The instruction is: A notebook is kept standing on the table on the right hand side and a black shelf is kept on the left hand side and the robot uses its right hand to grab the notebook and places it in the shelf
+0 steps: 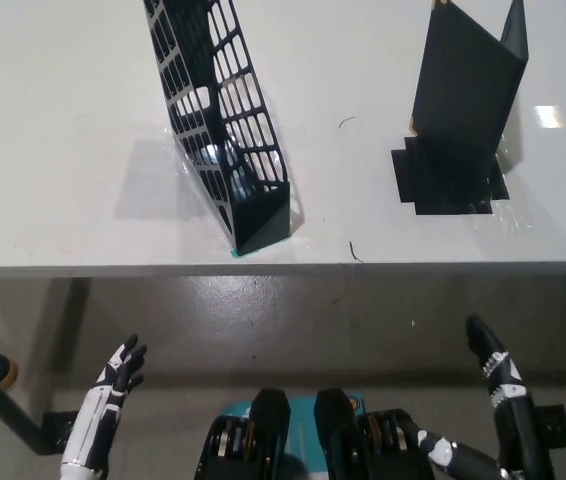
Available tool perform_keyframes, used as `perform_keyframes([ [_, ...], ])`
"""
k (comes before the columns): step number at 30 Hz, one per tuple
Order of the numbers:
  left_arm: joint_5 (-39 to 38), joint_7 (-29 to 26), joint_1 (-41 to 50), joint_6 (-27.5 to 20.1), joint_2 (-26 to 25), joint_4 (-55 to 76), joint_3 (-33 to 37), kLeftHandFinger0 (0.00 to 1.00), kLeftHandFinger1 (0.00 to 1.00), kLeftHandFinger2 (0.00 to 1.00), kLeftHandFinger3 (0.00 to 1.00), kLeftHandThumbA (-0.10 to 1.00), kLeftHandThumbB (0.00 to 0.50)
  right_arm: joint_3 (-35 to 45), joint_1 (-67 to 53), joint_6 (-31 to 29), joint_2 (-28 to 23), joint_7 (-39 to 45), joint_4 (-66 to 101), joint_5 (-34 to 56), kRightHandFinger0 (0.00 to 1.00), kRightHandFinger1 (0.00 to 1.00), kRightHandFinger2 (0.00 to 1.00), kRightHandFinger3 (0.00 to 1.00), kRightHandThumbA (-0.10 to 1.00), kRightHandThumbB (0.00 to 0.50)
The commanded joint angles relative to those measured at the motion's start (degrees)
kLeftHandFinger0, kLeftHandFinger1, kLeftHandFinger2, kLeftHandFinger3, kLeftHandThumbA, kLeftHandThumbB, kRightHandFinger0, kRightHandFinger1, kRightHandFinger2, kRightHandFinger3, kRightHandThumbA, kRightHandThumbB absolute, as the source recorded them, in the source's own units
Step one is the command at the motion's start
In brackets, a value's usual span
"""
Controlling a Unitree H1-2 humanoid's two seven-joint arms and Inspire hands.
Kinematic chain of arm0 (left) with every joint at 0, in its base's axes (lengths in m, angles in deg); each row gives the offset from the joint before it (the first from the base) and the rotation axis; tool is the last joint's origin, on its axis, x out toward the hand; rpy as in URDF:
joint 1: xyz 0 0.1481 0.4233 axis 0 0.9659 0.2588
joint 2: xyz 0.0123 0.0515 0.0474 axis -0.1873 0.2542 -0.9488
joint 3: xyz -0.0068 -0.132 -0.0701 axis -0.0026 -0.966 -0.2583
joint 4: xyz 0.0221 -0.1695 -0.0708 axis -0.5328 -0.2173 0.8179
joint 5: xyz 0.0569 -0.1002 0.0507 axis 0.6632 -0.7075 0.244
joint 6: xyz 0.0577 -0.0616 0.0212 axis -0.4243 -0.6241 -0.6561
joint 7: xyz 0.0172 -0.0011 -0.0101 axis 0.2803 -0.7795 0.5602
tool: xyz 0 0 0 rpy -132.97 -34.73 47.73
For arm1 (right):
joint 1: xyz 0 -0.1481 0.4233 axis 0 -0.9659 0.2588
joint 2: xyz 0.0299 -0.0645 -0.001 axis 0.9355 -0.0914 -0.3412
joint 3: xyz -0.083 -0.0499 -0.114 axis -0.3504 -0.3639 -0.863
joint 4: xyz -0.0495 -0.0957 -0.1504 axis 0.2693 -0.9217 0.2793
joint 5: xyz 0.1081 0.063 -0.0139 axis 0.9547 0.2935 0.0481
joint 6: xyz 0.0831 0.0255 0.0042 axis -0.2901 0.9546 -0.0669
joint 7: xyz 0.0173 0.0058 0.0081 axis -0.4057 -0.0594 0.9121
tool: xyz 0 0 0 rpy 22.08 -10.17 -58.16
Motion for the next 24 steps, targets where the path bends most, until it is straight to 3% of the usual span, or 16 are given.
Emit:
perform_keyframes([
  [1,0.22,0.08,-0.39,-3.64,-0.57,0.65,-0.12,1.00,1.00,1.00,1.00,1.00,0.120,2.70,3.09,-4.53,0.46,-2.59,6.67,-2.93,1.00,1.00,1.00,1.00,1.00,0.182],
  [5,1.06,-0.39,-0.23,-3.12,-0.58,0.89,-0.17,1.00,1.00,1.00,1.00,1.00,0.116,6.78,7.90,-4.53,1.03,-2.72,5.96,-2.42,1.00,1.00,1.00,1.00,1.00,0.214],
  [6,1.77,-0.82,-0.26,-3.18,-0.52,0.67,-0.17,1.00,1.00,1.00,1.00,1.00,0.136,8.37,9.79,-1.98,1.30,-3.07,6.78,-3.68,1.00,1.00,1.00,1.00,1.00,0.266],
  [10,1.47,-0.62,0.11,-2.94,-0.37,0.56,-0.30,1.00,1.00,1.00,1.00,1.00,0.147,10.45,13.63,2.21,1.12,-1.98,7.98,-2.82,1.00,1.00,1.00,1.00,1.00,0.317],
  [14,1.17,-0.47,0.27,-3.62,-0.23,0.32,-0.29,1.00,1.00,1.00,1.00,1.00,0.109,12.29,17.48,5.73,0.00,-1.06,8.63,-1.14,1.00,1.00,1.00,1.00,1.00,0.306],
  [20,2.22,-0.94,0.97,-4.04,-0.01,0.35,-0.16,1.00,1.00,1.00,1.00,1.00,0.134,15.91,26.30,12.29,0.13,-1.74,4.85,0.63,1.00,1.00,1.00,1.00,1.00,0.387],
  [24,1.63,-0.46,1.10,-3.41,-0.07,0.50,-0.21,1.00,1.00,1.00,1.00,1.00,0.132,16.99,30.35,14.10,-0.44,-1.72,1.55,-0.07,1.00,1.00,1.00,1.00,1.00,0.366],
])
